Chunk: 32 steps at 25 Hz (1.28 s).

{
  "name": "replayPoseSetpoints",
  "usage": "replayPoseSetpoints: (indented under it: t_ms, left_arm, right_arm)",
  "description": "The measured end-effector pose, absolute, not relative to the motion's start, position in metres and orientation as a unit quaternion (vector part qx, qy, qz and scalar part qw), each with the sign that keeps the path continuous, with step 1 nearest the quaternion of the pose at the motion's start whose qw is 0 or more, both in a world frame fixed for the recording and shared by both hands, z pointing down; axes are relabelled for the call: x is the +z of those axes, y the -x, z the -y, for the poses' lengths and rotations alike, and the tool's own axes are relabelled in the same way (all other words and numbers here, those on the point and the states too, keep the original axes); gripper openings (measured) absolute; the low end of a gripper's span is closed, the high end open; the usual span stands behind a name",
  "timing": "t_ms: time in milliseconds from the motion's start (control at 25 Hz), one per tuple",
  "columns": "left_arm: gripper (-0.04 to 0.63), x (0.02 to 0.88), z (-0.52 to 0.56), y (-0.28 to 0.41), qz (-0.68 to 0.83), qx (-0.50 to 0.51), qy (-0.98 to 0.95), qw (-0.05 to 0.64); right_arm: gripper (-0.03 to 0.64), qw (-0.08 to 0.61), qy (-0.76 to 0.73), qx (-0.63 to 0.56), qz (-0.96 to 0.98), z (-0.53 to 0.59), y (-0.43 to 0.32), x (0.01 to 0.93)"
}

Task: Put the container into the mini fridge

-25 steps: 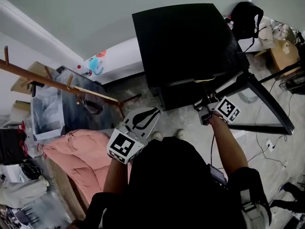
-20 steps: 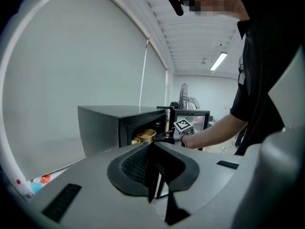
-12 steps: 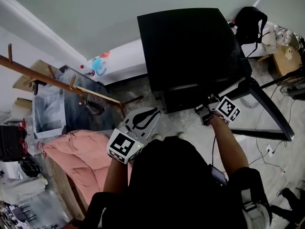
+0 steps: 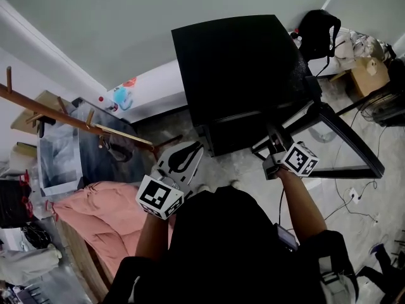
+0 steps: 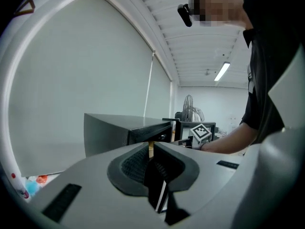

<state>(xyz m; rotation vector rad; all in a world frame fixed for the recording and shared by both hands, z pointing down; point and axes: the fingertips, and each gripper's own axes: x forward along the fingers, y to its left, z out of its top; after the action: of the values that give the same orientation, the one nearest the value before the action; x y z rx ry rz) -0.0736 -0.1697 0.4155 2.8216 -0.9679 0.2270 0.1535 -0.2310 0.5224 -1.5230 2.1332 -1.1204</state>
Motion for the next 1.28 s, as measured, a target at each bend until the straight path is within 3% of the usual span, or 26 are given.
replayPoseSetpoints:
  t_ms: [520, 1280]
  left_arm:
    - [0.041, 0.386, 0.189, 0.103, 0.385, -0.005, -0.922, 0.049]
    - [0.040, 0.385, 0.187, 0.120, 0.397, -0.020, -0.916, 0.049]
  right_arm:
    - [0.033, 0.090, 0.597, -0.193, -0.773, 0.186, -0.158, 0.443]
    - [0.031, 0.105, 0.594, -0.189, -0.775, 0.181, -0.146, 0.434]
